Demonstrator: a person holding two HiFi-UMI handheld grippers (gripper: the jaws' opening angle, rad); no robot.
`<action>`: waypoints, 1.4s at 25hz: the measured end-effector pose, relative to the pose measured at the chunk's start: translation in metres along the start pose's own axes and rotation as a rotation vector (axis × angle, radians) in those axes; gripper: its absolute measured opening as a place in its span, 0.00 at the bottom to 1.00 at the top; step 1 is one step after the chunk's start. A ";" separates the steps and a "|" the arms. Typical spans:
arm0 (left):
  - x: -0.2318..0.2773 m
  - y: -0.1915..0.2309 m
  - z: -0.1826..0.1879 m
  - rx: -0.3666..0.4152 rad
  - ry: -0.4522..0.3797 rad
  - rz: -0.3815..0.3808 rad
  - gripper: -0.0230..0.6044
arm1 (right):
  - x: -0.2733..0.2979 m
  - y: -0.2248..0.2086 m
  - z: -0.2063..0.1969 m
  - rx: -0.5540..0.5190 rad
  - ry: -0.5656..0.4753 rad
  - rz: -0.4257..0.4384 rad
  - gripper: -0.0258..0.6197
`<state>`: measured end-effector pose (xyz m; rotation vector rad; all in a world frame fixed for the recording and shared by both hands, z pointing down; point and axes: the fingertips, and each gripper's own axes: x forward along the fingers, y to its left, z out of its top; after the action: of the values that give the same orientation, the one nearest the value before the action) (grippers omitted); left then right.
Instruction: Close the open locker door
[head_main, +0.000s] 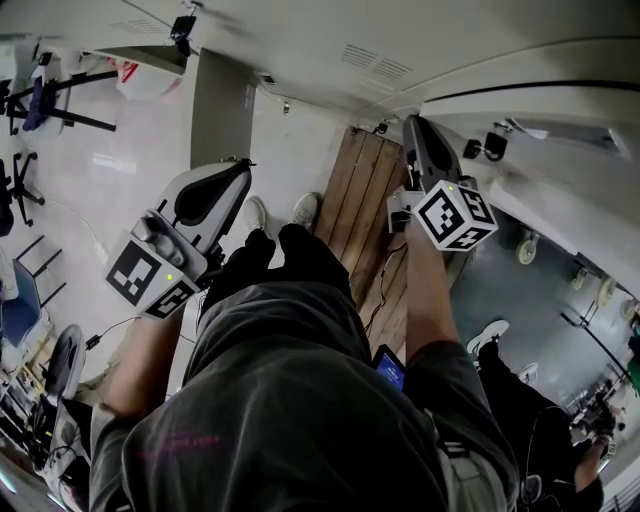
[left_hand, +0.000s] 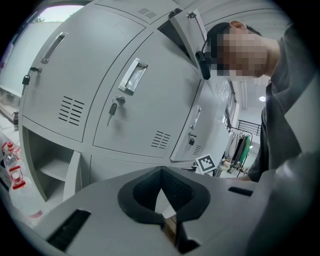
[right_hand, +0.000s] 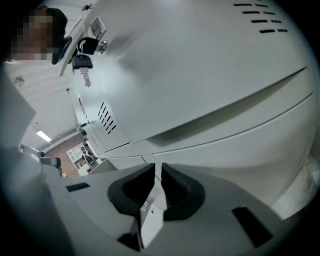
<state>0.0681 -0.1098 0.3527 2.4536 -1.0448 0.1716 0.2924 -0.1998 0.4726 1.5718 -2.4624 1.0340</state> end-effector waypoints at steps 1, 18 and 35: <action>-0.002 -0.001 0.001 0.002 -0.001 -0.001 0.06 | -0.001 0.002 -0.001 -0.001 0.002 0.001 0.12; -0.081 -0.007 0.009 0.032 -0.057 -0.066 0.06 | -0.055 0.091 -0.017 -0.045 -0.042 -0.016 0.12; -0.204 0.008 -0.001 0.040 -0.114 -0.068 0.06 | -0.093 0.203 -0.058 -0.075 -0.085 -0.012 0.12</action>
<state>-0.0808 0.0182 0.2977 2.5571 -1.0121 0.0312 0.1534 -0.0403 0.3801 1.6384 -2.5114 0.8794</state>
